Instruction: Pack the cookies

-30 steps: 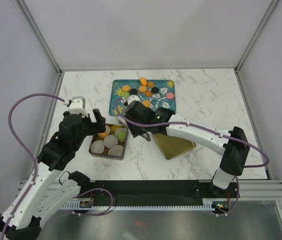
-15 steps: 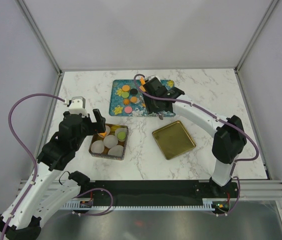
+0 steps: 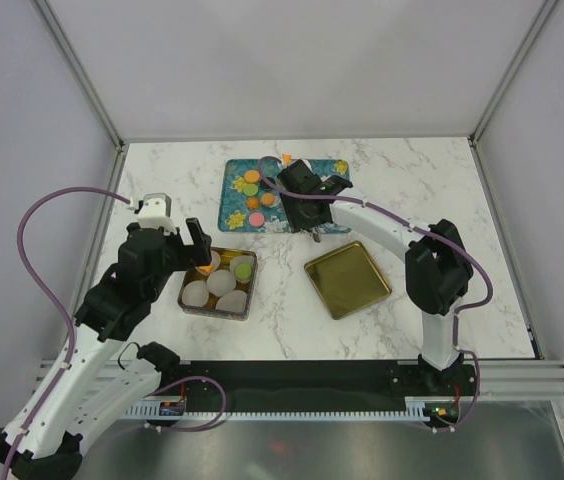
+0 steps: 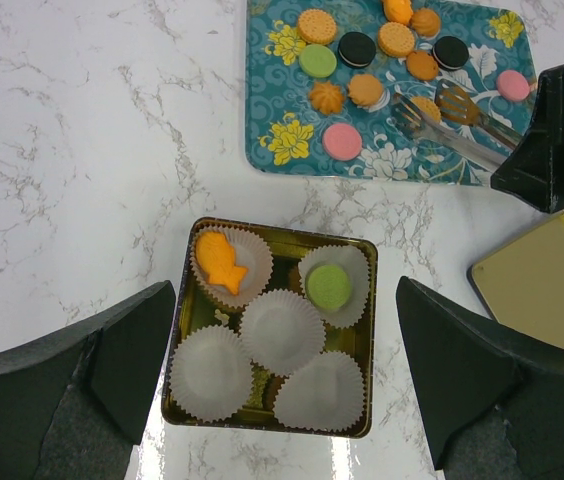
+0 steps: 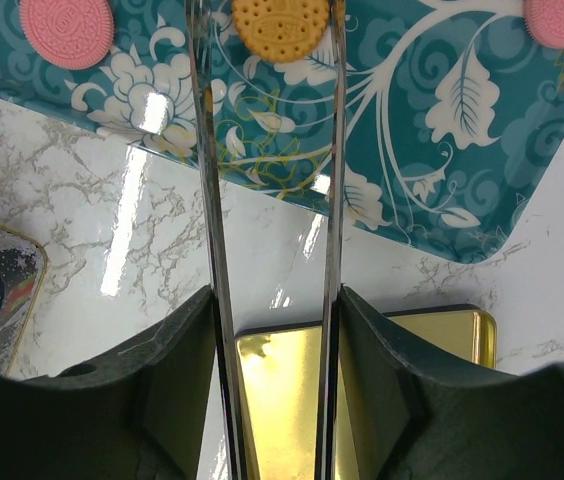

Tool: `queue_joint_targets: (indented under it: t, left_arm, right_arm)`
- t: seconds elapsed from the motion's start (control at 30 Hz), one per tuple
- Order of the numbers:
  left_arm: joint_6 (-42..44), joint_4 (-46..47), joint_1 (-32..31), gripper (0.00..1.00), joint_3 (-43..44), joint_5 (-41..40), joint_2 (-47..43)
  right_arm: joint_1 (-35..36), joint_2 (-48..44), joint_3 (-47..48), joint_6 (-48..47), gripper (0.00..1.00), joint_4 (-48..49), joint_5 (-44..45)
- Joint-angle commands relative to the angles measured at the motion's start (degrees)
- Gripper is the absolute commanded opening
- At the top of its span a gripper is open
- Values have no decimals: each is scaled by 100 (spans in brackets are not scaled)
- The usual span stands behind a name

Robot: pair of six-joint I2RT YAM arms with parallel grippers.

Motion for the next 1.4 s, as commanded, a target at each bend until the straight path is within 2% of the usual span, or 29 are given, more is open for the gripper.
queue_joint_targets:
  t: [0.0,0.47,0.57,0.97,1.07,1.37]
  left_arm:
    - [125,232,41,100,-20,65,4]
    - [125,232,41,100,-3,100,39]
    - [125,232,41,100,-12,100,39]
    - [107,232,41,100,6,109,39]
    - [63,224,41,100,23,161,13]
    - [46,-22,41,100,699,188,-49]
  right_arm:
    - [-28,3,183,-42,56,80,73]
    - [-124,3,86,-25,48,107,-77]
    - [-124,-137,104,-16,42,107,-112]
    - [-72,-1042,34,107,38,19,-217]
    - [104,-1297,-19,134,38,-16,-261]
    - [1606,-1394,-89,292,37,-166,-77]
